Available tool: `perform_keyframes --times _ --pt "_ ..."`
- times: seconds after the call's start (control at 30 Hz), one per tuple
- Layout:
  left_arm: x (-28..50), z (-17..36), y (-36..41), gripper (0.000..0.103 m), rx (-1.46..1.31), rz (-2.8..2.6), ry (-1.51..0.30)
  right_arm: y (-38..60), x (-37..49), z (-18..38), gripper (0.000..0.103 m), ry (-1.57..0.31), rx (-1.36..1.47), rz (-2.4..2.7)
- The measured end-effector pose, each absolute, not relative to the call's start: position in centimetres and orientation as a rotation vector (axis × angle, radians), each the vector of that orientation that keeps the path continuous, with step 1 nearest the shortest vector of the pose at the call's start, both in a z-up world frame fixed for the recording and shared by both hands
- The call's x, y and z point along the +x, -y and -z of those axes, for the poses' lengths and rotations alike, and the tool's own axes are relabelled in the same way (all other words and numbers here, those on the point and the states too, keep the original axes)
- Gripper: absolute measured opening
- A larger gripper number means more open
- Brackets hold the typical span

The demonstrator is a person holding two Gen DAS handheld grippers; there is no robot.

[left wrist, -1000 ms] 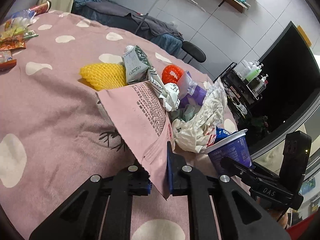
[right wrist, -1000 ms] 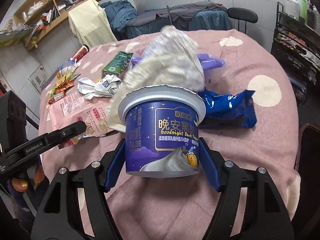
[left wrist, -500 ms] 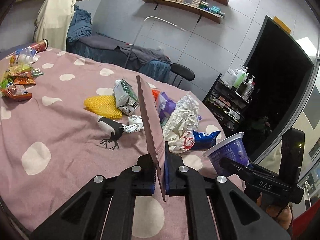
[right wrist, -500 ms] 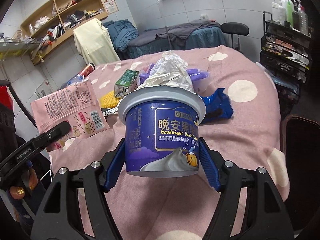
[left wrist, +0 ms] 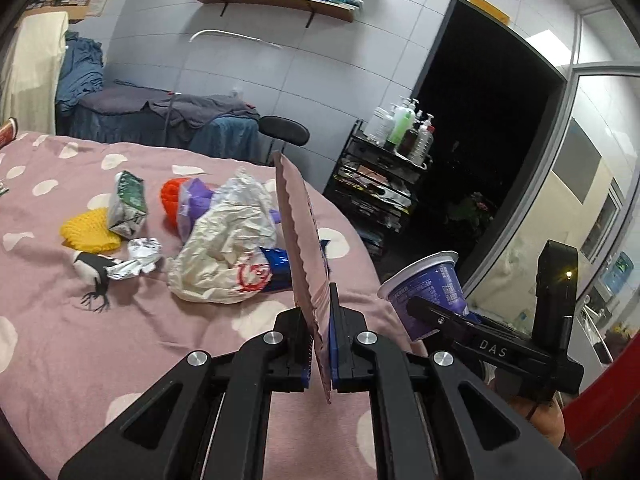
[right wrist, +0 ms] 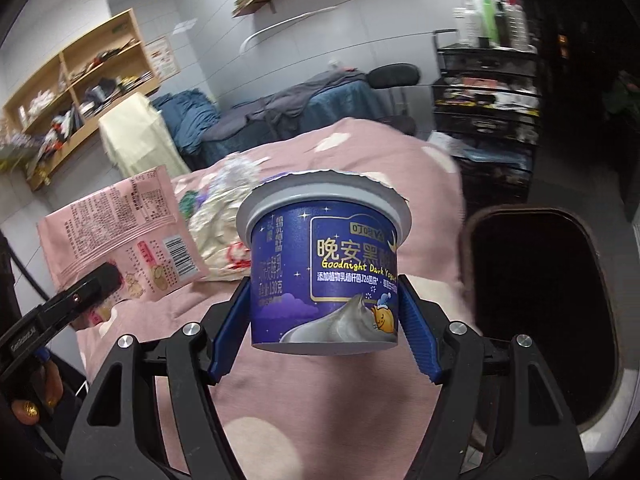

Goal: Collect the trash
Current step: 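Carry both items to the black bin and open the right tool over it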

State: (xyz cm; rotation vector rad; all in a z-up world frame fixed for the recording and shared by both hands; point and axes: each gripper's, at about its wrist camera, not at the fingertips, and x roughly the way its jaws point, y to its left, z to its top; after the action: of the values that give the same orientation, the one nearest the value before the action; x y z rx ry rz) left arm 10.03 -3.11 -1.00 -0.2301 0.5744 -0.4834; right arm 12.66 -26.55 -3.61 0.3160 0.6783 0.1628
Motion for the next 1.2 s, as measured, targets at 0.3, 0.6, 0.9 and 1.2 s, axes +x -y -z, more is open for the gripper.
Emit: perform_keyframes --times 0.3,0.6,0.9,1.2 --pt "11.3 1.1 10.2 0.007 -0.143 0.644 -0.591 34.9 11.5 6.3 0.07 -0.718 0.388 0.086" --pt "12.3 2.7 16.1 0.007 -0.084 0.737 -0.669 40.6 12.2 11.4 0.07 -0.853 0.474 0.224" --pt "12.6 4.6 19.6 0.007 -0.028 0.798 -0.746 41.4 13.3 15.0 0.07 -0.993 0.475 0.269" --pt "13.3 5.7 21.3 0.007 0.002 0.813 -0.803 42.2 11.9 15.9 0.084 -0.979 0.542 0.257"
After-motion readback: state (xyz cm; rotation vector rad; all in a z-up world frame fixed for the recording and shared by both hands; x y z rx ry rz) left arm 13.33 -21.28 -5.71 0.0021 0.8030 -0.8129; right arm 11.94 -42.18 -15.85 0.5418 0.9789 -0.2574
